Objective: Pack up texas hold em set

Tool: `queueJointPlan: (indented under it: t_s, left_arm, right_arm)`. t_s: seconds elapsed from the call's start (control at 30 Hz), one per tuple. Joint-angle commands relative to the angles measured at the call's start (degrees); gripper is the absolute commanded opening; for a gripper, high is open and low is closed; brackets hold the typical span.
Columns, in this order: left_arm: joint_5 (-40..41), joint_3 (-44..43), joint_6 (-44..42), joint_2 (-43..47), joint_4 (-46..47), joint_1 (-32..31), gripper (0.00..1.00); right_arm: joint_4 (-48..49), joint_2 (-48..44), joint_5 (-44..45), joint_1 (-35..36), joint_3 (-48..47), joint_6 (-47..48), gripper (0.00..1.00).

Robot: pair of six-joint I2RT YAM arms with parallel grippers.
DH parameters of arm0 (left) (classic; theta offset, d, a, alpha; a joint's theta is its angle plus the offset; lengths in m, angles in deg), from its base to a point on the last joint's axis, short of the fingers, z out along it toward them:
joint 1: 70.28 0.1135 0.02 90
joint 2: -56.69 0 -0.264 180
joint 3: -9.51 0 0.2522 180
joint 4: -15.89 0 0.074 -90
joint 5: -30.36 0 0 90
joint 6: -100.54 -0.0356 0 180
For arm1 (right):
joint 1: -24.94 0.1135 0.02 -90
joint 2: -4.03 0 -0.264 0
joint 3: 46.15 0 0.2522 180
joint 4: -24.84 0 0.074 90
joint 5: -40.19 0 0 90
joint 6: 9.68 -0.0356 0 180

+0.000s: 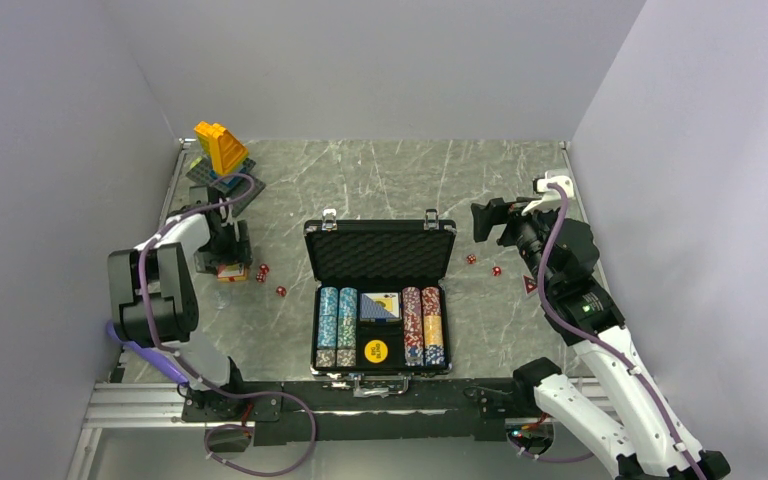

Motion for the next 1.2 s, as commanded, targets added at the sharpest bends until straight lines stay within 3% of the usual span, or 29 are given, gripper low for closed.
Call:
queueJointPlan:
  t_s: [0.0,0.13,0.37,0.7,1.17]
  left_arm:
    - [1.43,-2.40,-0.13,-1.00,-0.32,-0.90,0.81]
    - [2.97,-2.74,-0.57,-2.17,-0.85,-2.06,0.79]
    - [4.91,-3.42,-0.79,-4.25,-2.47,-2.77,0.66]
    - [5.32,-3.18,-0.21,-0.42,-3.00,-2.91,0.02]
    - [5.20,-0.54,0.34,18.75,-0.86,-5.17,0.00]
  right_arm:
    - [1.40,0.17,-0.84,-0.05,-2.61,0.74,1.00]
    - [1.15,0.01,-0.97,-0.13,-2.80,1.05,1.00]
    - [0.74,-0.70,-0.34,-0.14,-2.88,1.06,1.00]
    - [-1.03,-0.14,1.35,-0.07,-3.85,-1.00,1.00]
    - [-3.74,1.32,-1.38,-0.17,-6.11,-2.94,0.99]
